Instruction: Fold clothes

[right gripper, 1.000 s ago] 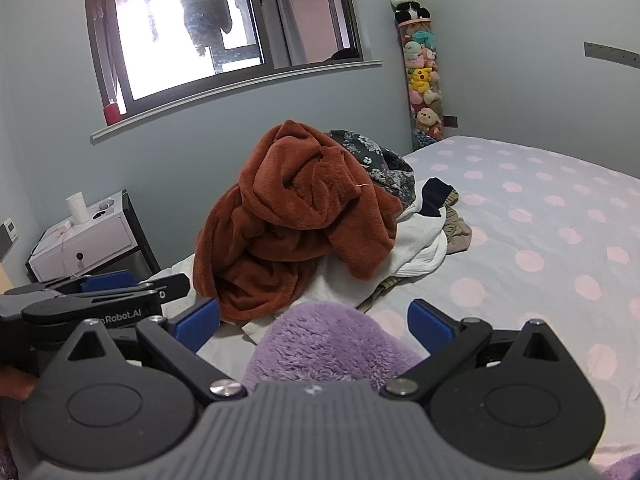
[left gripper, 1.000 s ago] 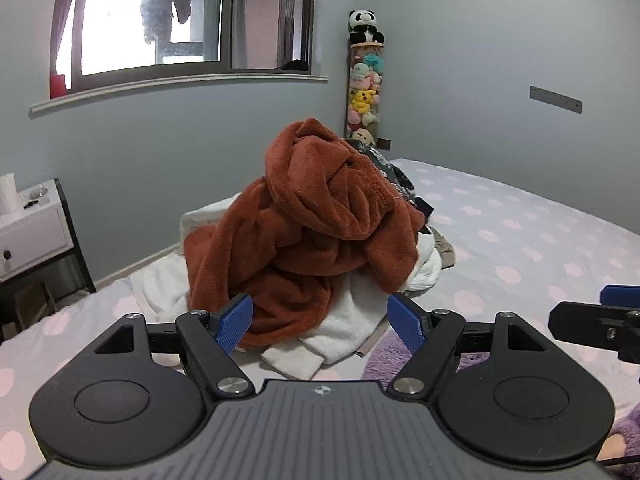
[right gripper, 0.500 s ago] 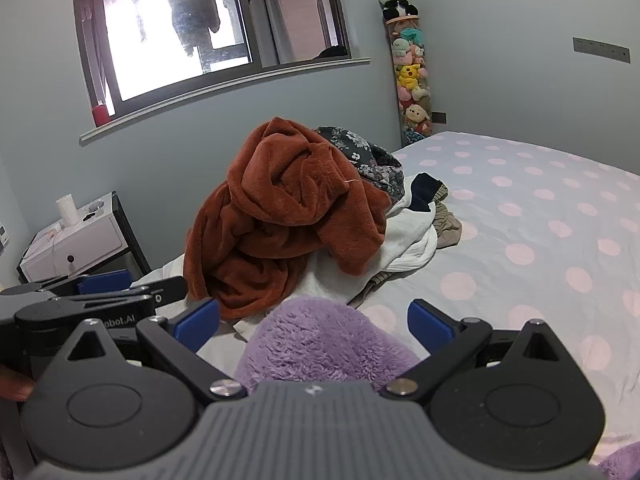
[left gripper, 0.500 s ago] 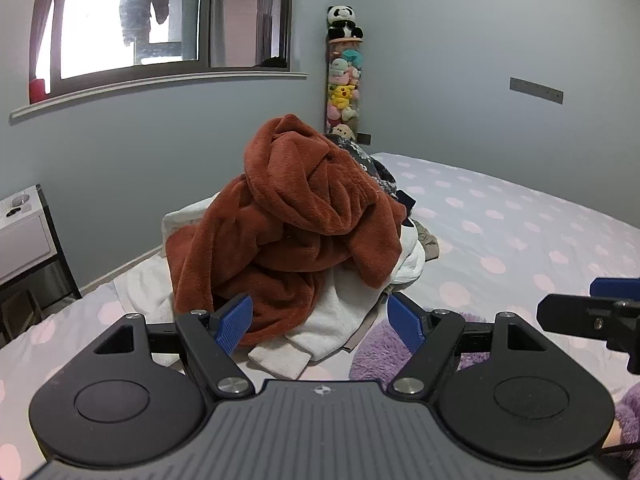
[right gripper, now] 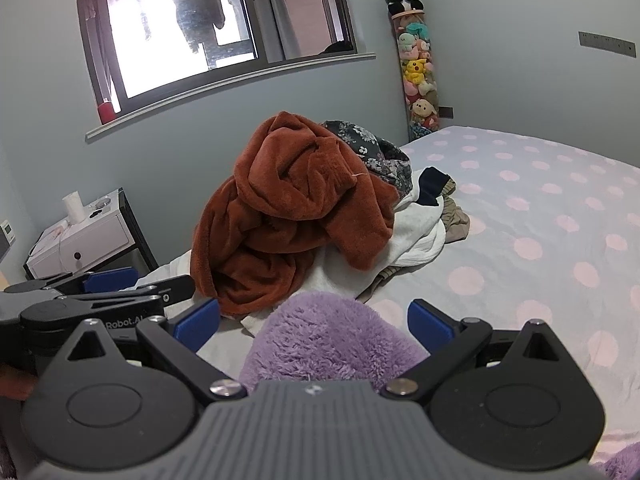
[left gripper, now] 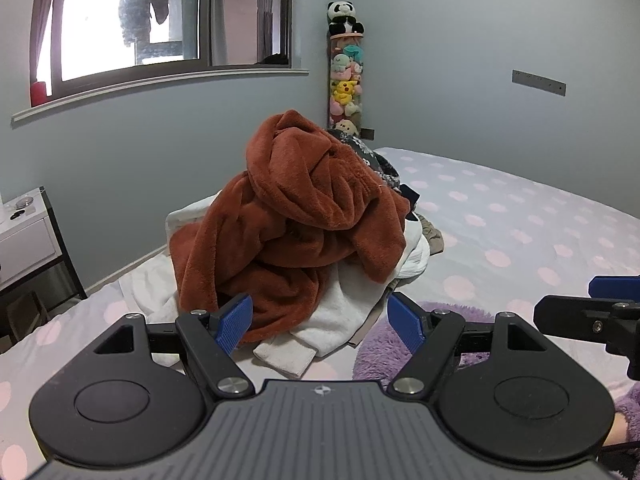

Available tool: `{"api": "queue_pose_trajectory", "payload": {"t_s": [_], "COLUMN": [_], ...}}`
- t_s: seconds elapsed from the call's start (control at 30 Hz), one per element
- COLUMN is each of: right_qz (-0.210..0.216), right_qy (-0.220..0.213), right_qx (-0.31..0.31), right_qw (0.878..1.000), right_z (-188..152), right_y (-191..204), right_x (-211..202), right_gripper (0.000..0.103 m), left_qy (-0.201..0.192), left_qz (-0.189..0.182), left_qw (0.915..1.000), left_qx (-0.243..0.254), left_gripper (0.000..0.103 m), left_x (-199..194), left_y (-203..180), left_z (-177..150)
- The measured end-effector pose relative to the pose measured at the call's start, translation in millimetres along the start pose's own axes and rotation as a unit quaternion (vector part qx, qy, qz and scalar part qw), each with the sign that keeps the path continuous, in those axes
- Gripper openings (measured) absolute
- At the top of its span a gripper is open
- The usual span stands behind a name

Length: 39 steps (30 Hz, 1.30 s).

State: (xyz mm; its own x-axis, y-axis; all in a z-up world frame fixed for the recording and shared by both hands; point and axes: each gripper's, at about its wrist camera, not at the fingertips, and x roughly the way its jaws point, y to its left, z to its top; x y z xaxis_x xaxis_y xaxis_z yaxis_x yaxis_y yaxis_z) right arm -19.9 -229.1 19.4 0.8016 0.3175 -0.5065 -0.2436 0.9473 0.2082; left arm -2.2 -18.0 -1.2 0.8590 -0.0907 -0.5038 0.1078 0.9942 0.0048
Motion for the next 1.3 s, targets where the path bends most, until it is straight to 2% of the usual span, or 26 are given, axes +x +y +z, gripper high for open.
{"api": "queue_pose_trajectory", "payload": {"t_s": [0.67,0.9,1.1,1.2,1.3], "right_qz": [0.006,0.014,0.022,0.019,0.019], "right_qy": [0.014,0.006,-0.027,-0.032,-0.032], "right_qx": [0.009,0.011,-0.021,-0.051,-0.054], "right_qw": [1.0,1.0,0.999,0.998,0.998], "right_z": [-3,-4,-5,-2,1], "right_y": [-4,-5,-1,2,-2], "right_x": [6,8,7,12,19], "right_gripper": [0.101,0.101,0.101,0.101,0.101], "left_qy": [0.013,-0.001,-0.019,-0.024,-0.027], "left_qz": [-0.001,-0.017,-0.004,-0.012,-0.007], "left_qw": [0.9999,0.9998,0.9998,0.9996,0.9996], "left_qx": [-0.007,-0.013,-0.007,-0.007,0.002], "left_gripper": [0.074,0.074,0.074,0.074,0.074], "left_x": [5,1,1,2,7], "left_y": [1,2,2,4,3], "left_z": [-2,0,2,2,-1]}}
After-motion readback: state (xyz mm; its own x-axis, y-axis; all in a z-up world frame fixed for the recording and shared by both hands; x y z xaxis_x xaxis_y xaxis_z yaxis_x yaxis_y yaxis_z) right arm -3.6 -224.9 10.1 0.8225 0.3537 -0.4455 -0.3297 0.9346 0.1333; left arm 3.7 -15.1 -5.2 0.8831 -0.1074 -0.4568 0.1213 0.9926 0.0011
